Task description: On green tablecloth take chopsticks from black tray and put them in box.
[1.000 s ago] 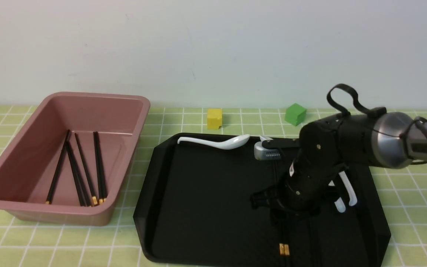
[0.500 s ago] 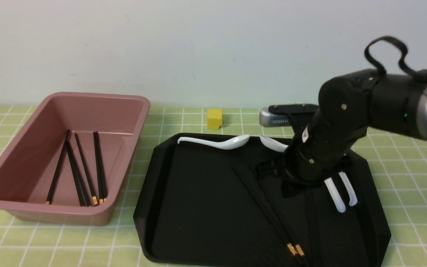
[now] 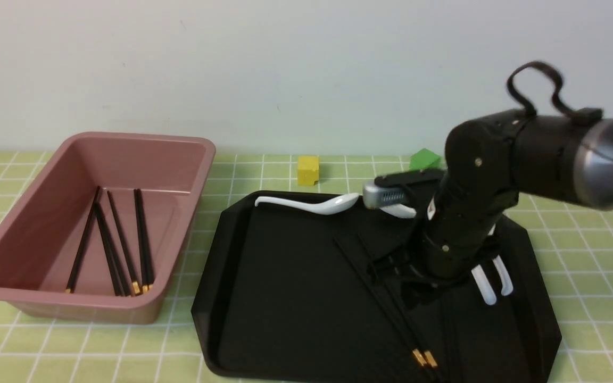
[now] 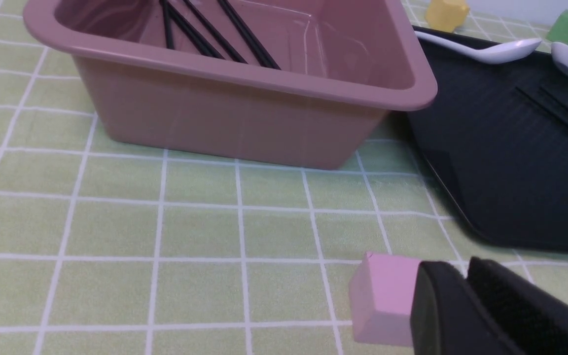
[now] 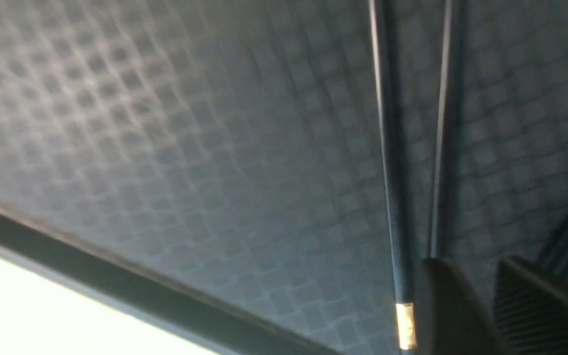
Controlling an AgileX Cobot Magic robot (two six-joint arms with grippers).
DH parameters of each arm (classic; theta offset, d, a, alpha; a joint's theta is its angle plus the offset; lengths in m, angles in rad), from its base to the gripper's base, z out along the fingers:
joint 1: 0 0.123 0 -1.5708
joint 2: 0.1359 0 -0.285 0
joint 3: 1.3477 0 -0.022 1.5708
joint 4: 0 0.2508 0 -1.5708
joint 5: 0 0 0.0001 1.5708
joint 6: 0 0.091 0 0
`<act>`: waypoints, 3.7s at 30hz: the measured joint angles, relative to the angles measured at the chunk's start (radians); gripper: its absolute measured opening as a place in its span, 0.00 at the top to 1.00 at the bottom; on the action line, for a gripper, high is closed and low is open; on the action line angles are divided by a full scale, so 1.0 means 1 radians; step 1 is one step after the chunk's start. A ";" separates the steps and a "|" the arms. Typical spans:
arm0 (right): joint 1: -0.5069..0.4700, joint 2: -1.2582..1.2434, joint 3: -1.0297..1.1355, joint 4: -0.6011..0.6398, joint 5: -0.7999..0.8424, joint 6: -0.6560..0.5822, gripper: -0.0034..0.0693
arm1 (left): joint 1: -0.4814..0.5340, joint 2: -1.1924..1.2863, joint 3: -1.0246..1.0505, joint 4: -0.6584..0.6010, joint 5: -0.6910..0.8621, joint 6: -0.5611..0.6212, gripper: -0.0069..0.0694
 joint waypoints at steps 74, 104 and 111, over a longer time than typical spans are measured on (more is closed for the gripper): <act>0.170 0.272 -0.700 0.740 -0.010 -0.677 0.87 | 0.000 0.000 0.000 0.000 0.000 0.000 0.76; 0.017 -1.498 0.778 -0.163 -0.406 0.055 0.95 | 0.000 0.000 0.000 0.000 0.000 0.001 0.74; 0.017 -1.546 0.900 -0.170 -0.495 0.064 0.95 | 0.000 0.000 0.000 0.000 0.000 0.002 0.74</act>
